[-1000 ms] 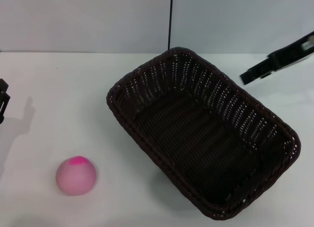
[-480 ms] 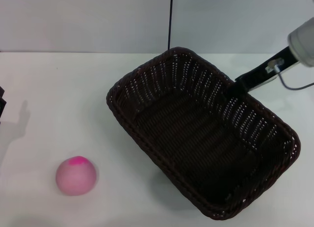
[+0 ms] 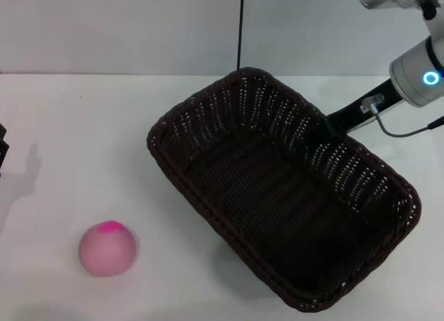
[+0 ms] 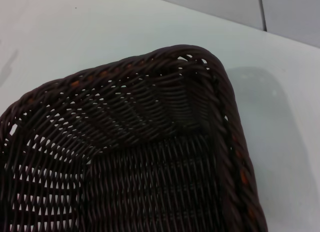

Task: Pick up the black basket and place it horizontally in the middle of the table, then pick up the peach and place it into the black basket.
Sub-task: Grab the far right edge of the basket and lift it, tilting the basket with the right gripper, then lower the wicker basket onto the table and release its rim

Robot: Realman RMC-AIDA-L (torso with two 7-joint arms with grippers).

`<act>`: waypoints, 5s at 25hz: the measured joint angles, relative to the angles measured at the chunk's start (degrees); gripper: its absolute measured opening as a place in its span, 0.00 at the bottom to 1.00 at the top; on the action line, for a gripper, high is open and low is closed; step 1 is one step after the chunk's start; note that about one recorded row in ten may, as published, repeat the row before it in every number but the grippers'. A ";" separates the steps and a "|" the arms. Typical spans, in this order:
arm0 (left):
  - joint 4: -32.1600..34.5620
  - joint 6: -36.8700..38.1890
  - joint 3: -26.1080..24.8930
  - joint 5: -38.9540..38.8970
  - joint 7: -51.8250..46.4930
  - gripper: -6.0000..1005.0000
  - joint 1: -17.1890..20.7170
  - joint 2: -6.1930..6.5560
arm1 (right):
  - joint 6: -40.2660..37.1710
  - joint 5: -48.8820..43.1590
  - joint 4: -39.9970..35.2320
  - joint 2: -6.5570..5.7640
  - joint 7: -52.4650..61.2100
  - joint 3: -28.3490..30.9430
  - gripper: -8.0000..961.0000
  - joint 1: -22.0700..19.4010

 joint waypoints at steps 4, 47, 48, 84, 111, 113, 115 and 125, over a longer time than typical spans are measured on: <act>-0.20 0.06 0.00 0.00 -0.06 0.62 0.00 0.06 | 0.08 0.03 0.06 0.33 -0.13 -0.42 0.61 0.02; 0.99 -10.18 -0.96 0.54 -0.34 0.62 11.85 0.00 | -10.01 -4.27 -14.13 1.59 -30.14 -11.21 0.14 6.85; 1.76 -10.86 -0.96 0.55 -0.35 0.62 11.89 0.00 | -9.12 -4.16 -14.11 1.61 -30.37 -12.12 0.14 6.79; 4.62 -15.00 -0.79 0.76 -0.50 0.61 10.64 -0.24 | 13.44 8.32 -6.44 2.18 -33.92 -27.51 0.14 4.52; 5.16 -15.56 0.70 0.79 -0.50 0.61 9.69 -0.23 | 19.26 8.88 -11.02 2.23 -30.80 -40.32 0.44 -0.51; 5.16 -15.56 0.70 0.79 -0.50 0.61 9.67 -0.20 | 18.67 9.03 -12.97 2.16 -30.47 -40.14 0.53 -1.96; 5.11 -15.60 0.71 0.79 -0.50 0.61 9.66 -0.14 | 18.42 9.21 -14.34 2.10 -30.09 -40.10 0.58 -3.05; 4.70 -15.90 0.74 0.79 -0.50 0.60 9.66 0.01 | 13.52 15.43 -27.46 1.55 -29.58 -36.99 0.58 -11.31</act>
